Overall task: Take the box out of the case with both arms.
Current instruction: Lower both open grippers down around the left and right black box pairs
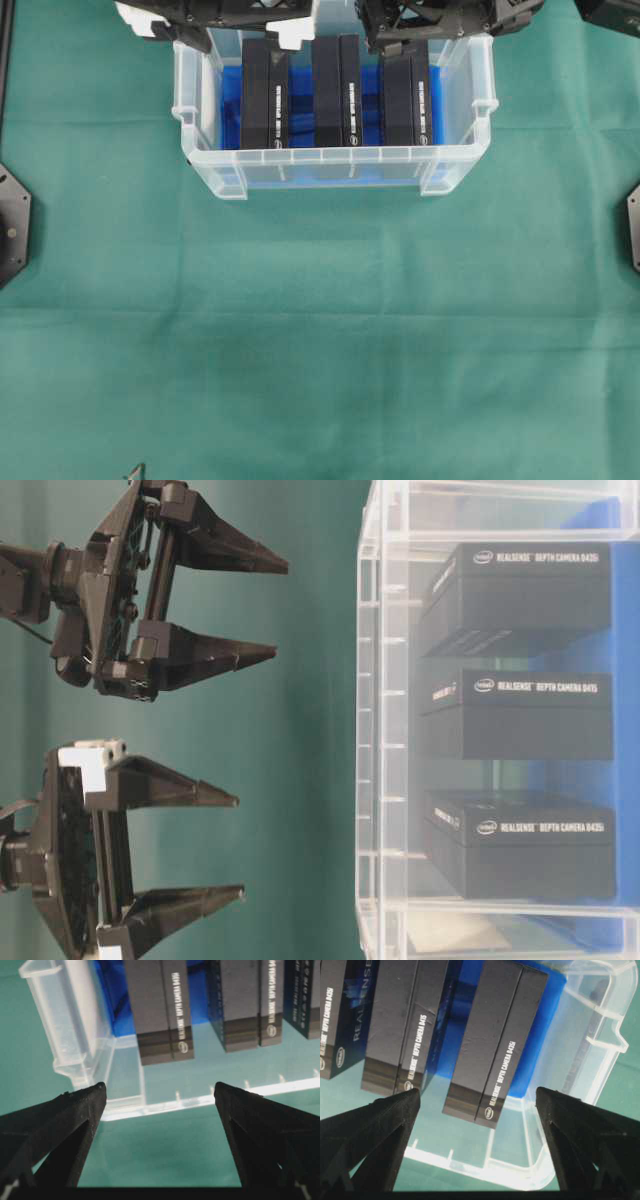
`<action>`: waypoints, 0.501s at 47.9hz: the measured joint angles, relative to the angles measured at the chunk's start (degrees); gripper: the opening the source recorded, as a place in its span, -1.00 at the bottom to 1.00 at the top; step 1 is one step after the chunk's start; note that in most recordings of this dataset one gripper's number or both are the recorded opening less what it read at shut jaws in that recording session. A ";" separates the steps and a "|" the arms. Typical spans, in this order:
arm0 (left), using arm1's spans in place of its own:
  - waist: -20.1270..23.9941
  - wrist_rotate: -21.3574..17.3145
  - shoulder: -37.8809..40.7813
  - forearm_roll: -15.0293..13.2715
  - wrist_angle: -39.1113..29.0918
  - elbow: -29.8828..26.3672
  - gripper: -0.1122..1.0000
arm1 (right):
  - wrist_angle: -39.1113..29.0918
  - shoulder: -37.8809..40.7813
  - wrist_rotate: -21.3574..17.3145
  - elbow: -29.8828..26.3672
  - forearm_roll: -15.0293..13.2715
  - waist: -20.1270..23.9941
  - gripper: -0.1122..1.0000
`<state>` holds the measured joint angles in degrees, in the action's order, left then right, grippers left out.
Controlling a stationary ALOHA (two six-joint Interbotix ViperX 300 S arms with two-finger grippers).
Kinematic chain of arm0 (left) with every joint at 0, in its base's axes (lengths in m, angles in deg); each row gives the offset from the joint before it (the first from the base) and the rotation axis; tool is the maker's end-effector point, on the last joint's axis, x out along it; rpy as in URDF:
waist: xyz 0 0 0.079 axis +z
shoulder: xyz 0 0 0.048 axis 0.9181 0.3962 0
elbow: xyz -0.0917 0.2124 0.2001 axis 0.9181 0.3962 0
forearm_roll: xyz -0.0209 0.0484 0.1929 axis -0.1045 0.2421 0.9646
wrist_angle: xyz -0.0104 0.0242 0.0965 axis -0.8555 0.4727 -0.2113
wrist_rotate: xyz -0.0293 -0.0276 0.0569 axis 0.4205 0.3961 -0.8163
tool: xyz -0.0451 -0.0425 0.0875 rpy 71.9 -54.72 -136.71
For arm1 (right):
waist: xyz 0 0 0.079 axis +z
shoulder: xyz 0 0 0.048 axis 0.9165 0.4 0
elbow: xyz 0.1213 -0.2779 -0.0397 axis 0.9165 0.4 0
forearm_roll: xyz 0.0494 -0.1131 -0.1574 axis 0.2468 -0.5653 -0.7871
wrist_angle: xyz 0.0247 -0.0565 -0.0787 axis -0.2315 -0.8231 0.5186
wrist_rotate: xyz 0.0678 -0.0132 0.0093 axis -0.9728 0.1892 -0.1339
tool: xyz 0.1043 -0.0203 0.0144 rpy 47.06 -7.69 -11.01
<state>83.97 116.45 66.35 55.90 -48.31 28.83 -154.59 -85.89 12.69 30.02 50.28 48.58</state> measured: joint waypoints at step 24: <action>-0.70 -0.62 2.55 0.00 0.09 -2.72 0.78 | 0.09 0.00 0.00 0.00 0.00 0.26 0.93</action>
<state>83.27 115.83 68.90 55.90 -48.22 26.10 -154.50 -85.89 12.69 30.02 50.28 48.84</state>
